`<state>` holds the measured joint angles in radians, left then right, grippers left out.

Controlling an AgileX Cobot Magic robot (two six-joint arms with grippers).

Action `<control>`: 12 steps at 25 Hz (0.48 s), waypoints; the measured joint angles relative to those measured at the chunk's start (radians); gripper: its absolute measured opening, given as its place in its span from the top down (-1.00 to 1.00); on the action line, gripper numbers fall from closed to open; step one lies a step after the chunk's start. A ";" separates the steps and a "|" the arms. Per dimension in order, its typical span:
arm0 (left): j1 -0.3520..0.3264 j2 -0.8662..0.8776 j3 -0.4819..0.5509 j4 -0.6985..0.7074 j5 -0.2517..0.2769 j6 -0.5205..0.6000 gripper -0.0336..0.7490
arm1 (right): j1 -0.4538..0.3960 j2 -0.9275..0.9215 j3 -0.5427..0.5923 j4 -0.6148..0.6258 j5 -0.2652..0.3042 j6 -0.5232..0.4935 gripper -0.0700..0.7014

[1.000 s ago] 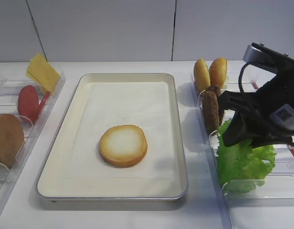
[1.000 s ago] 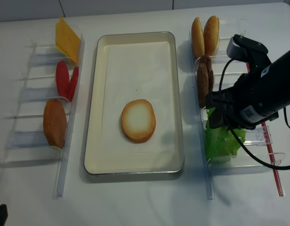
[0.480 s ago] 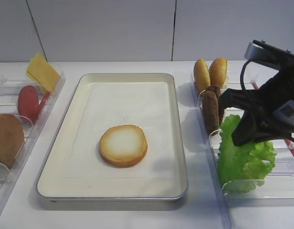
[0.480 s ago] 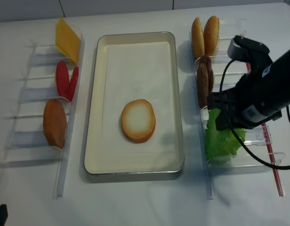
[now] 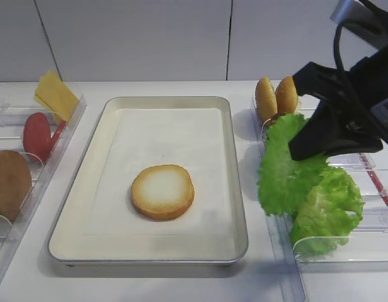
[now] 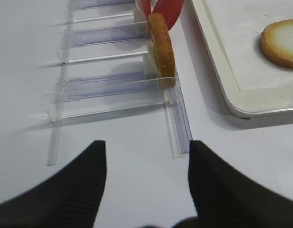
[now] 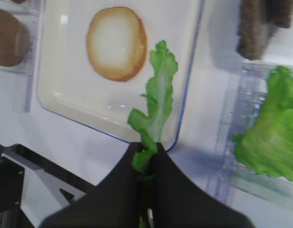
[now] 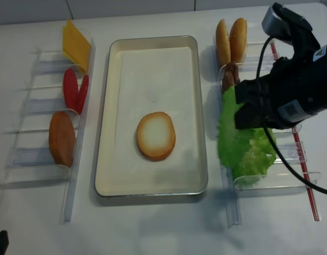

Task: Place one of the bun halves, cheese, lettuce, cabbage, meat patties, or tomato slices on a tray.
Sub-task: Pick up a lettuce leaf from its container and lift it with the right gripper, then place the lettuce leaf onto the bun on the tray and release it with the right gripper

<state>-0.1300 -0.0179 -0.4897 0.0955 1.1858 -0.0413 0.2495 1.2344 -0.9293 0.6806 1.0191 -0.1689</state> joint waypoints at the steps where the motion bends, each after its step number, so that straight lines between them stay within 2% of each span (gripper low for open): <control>1: 0.000 0.000 0.000 0.000 0.000 0.000 0.00 | 0.019 0.000 0.000 0.020 -0.010 -0.012 0.68; 7: 0.000 0.000 0.000 0.000 0.000 0.000 0.00 | 0.203 0.051 -0.002 0.096 -0.155 -0.034 0.68; 10: 0.000 0.000 0.000 0.000 0.000 0.000 0.00 | 0.261 0.111 -0.002 0.153 -0.219 -0.066 0.68; 12: 0.000 0.000 0.000 0.000 0.000 0.000 0.00 | 0.283 0.157 -0.014 0.192 -0.243 -0.104 0.68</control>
<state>-0.1300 -0.0179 -0.4897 0.0955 1.1858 -0.0413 0.5323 1.3911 -0.9430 0.8722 0.7766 -0.2728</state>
